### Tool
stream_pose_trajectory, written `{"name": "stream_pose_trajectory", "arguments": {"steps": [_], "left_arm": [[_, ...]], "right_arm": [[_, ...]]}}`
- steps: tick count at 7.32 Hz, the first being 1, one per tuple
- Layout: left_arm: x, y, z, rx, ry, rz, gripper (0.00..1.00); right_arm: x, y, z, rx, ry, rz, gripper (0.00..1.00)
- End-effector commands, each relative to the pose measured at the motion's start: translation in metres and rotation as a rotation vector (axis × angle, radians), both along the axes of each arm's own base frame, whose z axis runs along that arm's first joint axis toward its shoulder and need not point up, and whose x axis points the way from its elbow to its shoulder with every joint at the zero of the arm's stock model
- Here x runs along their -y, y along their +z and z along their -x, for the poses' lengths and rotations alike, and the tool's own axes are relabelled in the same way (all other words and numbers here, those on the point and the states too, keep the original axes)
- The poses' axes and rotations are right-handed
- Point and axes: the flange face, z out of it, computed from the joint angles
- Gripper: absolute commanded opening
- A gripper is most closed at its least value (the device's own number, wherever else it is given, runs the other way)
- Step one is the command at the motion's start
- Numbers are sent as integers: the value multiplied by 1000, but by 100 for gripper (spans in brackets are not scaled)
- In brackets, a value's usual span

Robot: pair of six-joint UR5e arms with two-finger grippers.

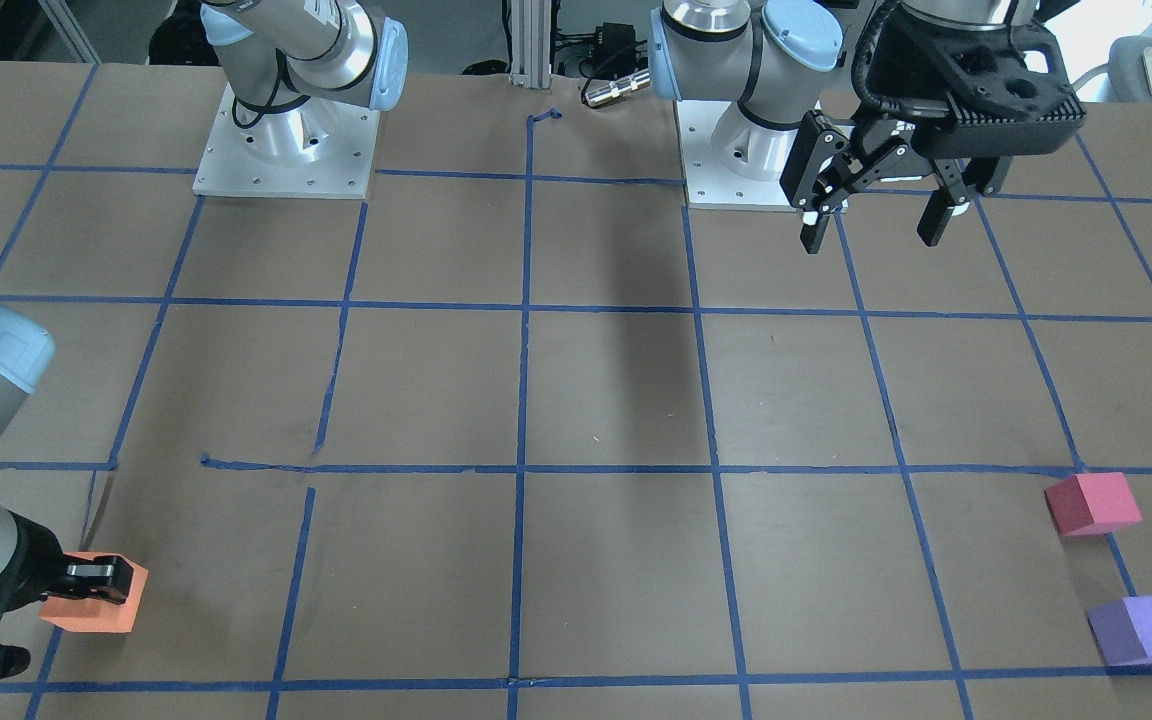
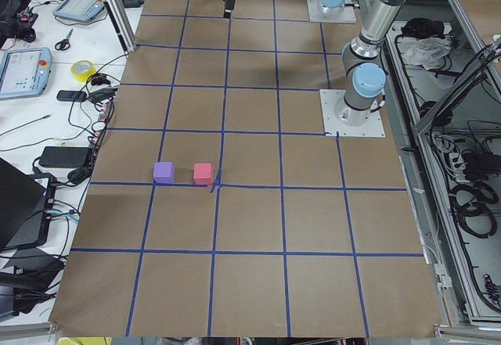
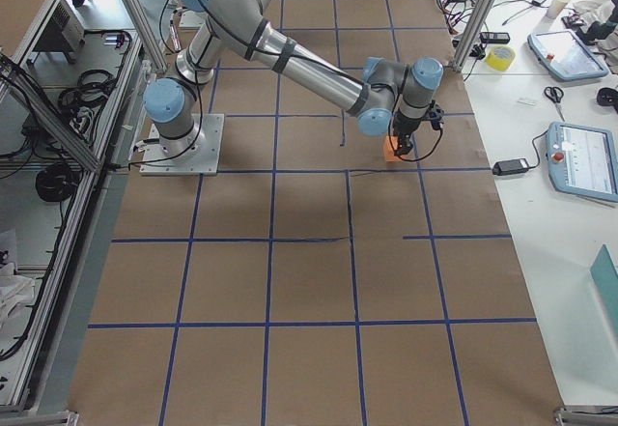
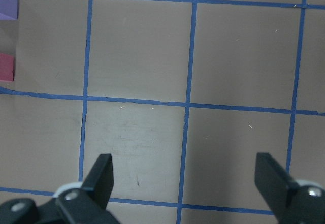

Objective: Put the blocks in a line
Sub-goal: 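Carry the orange cube with the right gripper to the table centre and release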

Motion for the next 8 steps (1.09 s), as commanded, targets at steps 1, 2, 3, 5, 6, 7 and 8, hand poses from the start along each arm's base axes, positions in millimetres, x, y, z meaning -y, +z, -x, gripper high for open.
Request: {"name": "stream_pose_trajectory", "arguments": {"steps": [1, 2, 3, 5, 6, 7, 8], "left_arm": [[0, 0, 0, -1, 0, 1, 100], [0, 0, 0, 1, 0, 1, 100], [-1, 0, 0, 1, 0, 1, 100], [-1, 1, 0, 1, 0, 2, 100], [-1, 1, 0, -1, 0, 2, 100], [-1, 1, 0, -1, 0, 2, 100], [-2, 2, 0, 2, 1, 4, 100]], "right_arm": [[-5, 18, -101, 3, -20, 23, 23], [-12, 21, -156, -34, 20, 33, 23], [-19, 21, -194, -17, -84, 38, 23], [-39, 20, -271, -19, -70, 46, 24], [-56, 21, -315, -7, -44, 48, 24], [-67, 21, -349, 4, -7, 51, 24], [-77, 5, -381, 13, 7, 28, 24]]}}
